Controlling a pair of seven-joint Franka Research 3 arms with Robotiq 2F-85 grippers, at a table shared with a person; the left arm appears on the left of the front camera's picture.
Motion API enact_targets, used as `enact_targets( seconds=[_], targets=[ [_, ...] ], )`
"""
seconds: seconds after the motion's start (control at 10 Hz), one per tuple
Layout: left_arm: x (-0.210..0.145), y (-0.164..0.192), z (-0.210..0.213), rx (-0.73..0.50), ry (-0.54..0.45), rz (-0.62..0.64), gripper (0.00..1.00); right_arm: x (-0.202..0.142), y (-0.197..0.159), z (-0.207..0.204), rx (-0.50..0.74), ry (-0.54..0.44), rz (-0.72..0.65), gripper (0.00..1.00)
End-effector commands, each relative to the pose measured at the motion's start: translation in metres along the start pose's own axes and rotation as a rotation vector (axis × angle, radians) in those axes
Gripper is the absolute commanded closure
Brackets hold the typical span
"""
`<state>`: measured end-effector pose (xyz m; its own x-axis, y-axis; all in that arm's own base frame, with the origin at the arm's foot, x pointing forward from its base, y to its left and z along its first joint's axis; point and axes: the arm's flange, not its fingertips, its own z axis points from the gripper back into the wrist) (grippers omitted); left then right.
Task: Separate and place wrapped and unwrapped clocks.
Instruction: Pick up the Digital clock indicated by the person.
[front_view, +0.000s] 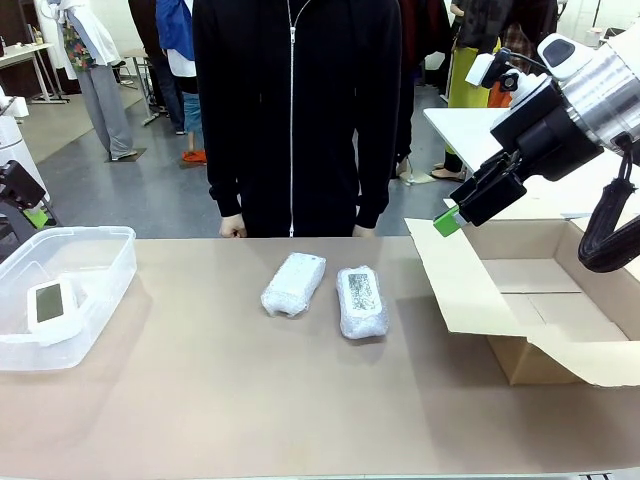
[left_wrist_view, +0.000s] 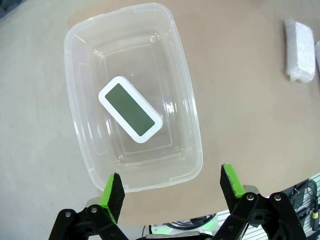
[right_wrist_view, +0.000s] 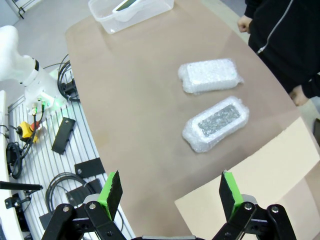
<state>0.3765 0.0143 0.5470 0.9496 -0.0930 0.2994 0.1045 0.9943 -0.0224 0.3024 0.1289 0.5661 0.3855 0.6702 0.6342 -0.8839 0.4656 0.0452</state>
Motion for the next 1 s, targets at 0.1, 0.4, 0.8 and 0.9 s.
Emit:
enact_targets(
  seconds=[0.1, 0.4, 0.8, 0.9],
  targets=[
    [0.000, 0.001, 0.000, 0.002, -0.014, -0.013, 0.00, -0.001, 0.000, 0.000, 0.007, 0.004, -0.004, 0.00],
    [0.000, 0.000, 0.000, 0.000, 0.000, 0.000, 0.00, -0.001, 0.000, 0.000, 0.007, 0.004, -0.004, 0.00],
    [0.008, -0.091, 0.013, -0.181, -0.068, -0.290, 0.00, -0.001, 0.000, 0.000, 0.007, 0.004, -0.004, 0.00],
    [0.002, -0.110, 0.014, -0.231, -0.075, -0.356, 0.00, -0.001, 0.000, 0.000, 0.007, 0.004, -0.004, 0.00]
  ],
)
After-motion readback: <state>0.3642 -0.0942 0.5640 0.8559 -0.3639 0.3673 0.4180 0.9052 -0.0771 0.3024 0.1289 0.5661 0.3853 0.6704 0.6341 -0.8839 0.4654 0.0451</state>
